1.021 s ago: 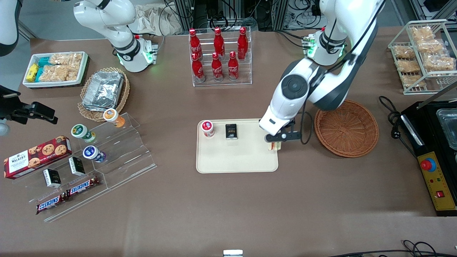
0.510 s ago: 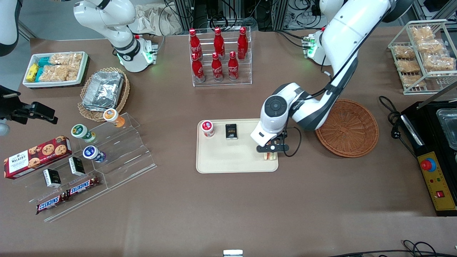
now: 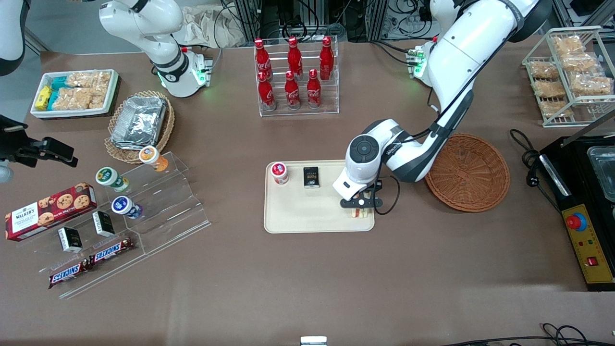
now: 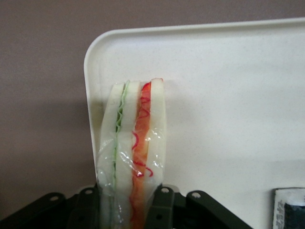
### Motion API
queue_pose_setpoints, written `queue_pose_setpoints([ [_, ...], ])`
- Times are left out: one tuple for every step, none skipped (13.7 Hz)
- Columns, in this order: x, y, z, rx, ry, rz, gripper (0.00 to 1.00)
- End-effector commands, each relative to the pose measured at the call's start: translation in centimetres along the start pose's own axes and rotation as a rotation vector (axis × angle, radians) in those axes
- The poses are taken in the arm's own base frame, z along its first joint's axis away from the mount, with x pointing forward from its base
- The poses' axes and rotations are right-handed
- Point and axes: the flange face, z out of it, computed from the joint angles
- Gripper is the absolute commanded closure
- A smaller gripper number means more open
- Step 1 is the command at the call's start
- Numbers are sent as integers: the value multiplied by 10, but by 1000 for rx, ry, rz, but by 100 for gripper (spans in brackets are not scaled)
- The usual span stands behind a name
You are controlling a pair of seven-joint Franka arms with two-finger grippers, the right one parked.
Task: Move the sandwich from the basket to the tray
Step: 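Lower the sandwich onto the tray and open the left gripper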
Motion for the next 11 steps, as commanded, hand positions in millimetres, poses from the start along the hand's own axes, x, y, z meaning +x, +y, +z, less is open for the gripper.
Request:
queue_pose_setpoints([
  [9, 3, -13, -1, 41, -34, 0],
  [12, 4, -22, -8, 51, -38, 0],
  [15, 0, -31, -10, 61, -44, 0],
  [17, -4, -46, -3, 74, -52, 0],
  [17, -8, -65, 8, 80, -69, 0],
  [21, -20, -93, 0, 86, -108, 0],
  [28, -41, -122, -9, 83, -160, 0],
  [30, -65, -150, -6, 58, -227, 0],
  [32, -100, -181, 6, 24, -289, 0],
  [24, -121, -217, 10, 11, -277, 0],
  [16, -143, -248, -1, -1, -275, 0],
])
